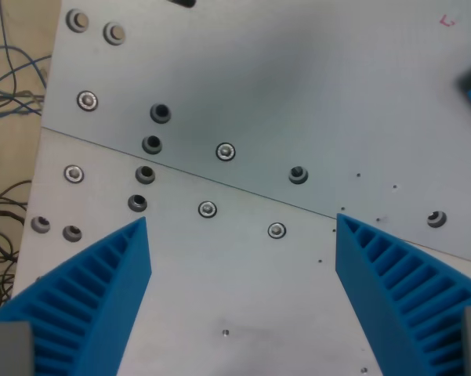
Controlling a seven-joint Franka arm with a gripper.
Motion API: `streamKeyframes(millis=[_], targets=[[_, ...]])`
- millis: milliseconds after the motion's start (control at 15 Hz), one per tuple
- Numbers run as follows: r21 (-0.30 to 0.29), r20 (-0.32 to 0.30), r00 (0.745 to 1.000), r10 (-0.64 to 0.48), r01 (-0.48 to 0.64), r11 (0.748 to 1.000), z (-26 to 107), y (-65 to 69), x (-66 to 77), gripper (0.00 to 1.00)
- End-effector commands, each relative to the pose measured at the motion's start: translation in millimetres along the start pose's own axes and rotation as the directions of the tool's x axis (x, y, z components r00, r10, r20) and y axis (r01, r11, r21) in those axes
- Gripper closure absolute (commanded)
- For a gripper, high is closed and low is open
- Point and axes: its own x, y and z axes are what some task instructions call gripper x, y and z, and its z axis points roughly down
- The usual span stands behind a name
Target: Move in gripper negative y
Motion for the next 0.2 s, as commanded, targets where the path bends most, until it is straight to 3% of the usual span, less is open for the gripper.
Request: streamKeyframes(millis=[67, 200], targets=[[-0.002, -0.026, 0.999, 0.02, -0.02, 1.0, -6.6, -15.1, -8.2, 0.0], [-0.002, -0.026, 0.999, 0.02, -0.02, 1.0, -6.6, -25.1, -8.0, 0.0]])
